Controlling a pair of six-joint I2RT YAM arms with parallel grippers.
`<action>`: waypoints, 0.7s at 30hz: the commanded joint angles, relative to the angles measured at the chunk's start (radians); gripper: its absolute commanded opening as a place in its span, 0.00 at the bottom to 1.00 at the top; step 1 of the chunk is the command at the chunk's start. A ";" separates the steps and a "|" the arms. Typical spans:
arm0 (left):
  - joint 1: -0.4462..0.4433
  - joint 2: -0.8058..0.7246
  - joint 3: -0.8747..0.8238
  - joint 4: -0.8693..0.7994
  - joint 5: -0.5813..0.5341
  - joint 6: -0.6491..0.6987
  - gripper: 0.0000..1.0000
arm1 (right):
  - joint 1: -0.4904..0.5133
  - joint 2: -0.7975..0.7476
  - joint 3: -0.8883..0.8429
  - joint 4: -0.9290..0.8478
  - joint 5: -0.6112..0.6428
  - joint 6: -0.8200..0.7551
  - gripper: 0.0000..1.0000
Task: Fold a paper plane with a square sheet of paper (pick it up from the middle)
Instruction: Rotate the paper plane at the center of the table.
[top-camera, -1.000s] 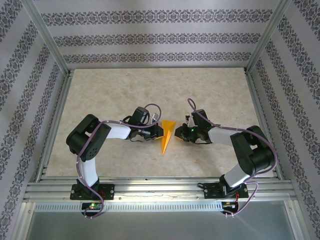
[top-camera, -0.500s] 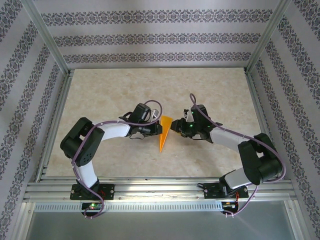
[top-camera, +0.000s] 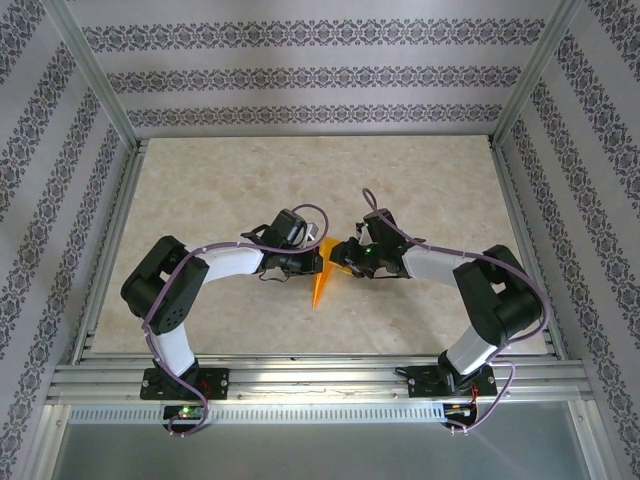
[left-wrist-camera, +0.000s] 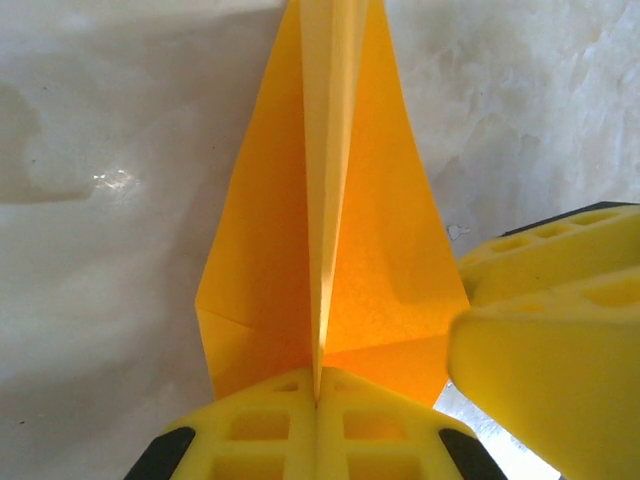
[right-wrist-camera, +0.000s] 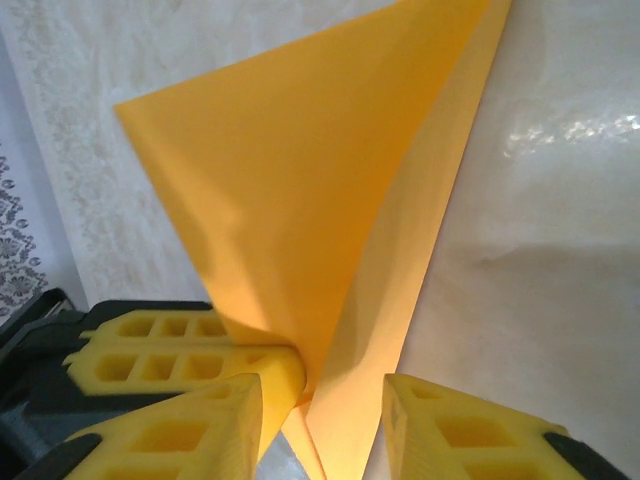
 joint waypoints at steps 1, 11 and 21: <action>-0.010 -0.024 0.028 -0.047 -0.014 0.035 0.05 | 0.007 0.022 0.018 -0.028 0.018 0.004 0.31; -0.010 -0.007 0.049 -0.095 -0.014 0.072 0.24 | -0.004 0.037 -0.001 -0.014 -0.005 -0.010 0.11; -0.010 0.009 0.065 -0.133 -0.007 0.087 0.30 | -0.006 0.045 -0.002 -0.014 -0.005 -0.013 0.04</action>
